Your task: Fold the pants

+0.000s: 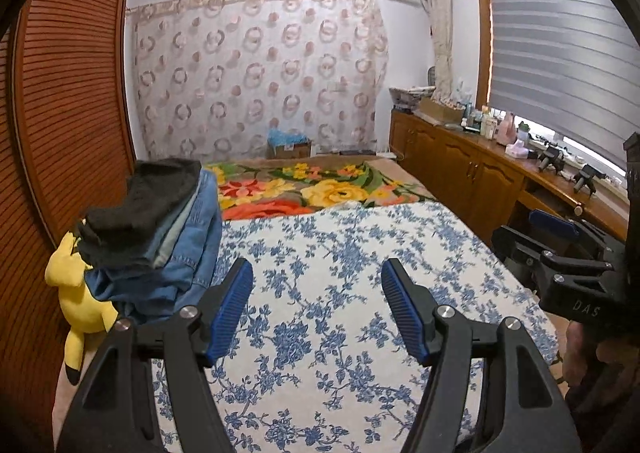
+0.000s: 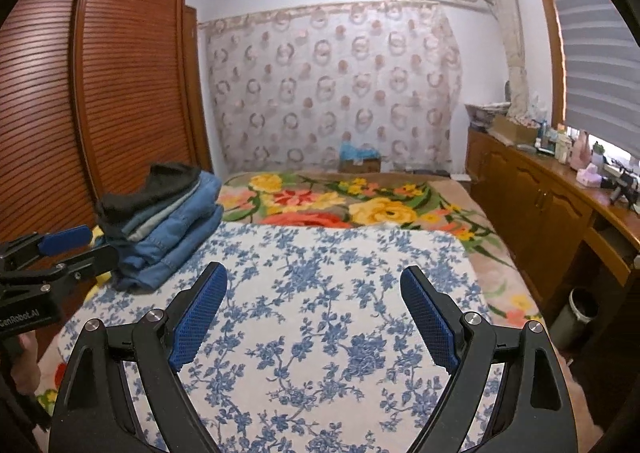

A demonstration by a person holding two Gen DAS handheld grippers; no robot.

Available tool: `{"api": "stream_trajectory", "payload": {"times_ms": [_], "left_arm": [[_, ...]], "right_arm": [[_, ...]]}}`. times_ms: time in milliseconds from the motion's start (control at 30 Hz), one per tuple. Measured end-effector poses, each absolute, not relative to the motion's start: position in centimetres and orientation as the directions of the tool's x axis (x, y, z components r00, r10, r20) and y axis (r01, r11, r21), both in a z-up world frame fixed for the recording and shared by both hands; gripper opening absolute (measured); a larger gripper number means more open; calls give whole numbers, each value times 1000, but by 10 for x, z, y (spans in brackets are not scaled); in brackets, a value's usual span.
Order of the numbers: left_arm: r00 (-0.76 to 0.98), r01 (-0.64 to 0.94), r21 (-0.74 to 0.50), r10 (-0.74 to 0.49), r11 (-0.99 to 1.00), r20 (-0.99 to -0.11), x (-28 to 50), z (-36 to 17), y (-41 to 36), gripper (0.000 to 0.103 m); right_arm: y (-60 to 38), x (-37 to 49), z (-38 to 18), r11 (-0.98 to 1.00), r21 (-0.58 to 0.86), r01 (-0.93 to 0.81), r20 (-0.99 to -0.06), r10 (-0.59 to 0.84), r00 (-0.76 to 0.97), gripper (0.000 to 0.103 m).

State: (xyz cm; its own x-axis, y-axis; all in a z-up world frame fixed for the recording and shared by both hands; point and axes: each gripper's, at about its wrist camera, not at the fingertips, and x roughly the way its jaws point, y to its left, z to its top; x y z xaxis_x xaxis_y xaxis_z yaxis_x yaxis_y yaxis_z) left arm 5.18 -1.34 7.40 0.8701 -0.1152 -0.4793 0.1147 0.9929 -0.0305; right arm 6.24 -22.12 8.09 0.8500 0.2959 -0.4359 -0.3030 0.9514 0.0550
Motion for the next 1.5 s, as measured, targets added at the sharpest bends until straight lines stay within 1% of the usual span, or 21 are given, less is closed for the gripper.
{"api": "stream_trajectory", "payload": {"times_ms": [267, 500, 1500], "left_arm": [[897, 104, -32, -108, 994, -429, 37, 92, -7, 68], [904, 88, -30, -93, 996, -417, 32, 95, 0, 69], [902, 86, -24, -88, 996, -422, 32, 96, 3, 70]], "right_arm": [[-224, 42, 101, 956, 39, -291, -372, 284, 884, 90], [-223, 31, 111, 959, 22, -284, -337, 275, 901, 90], [-223, 30, 110, 961, 22, -277, -331, 268, 905, 90]]}}
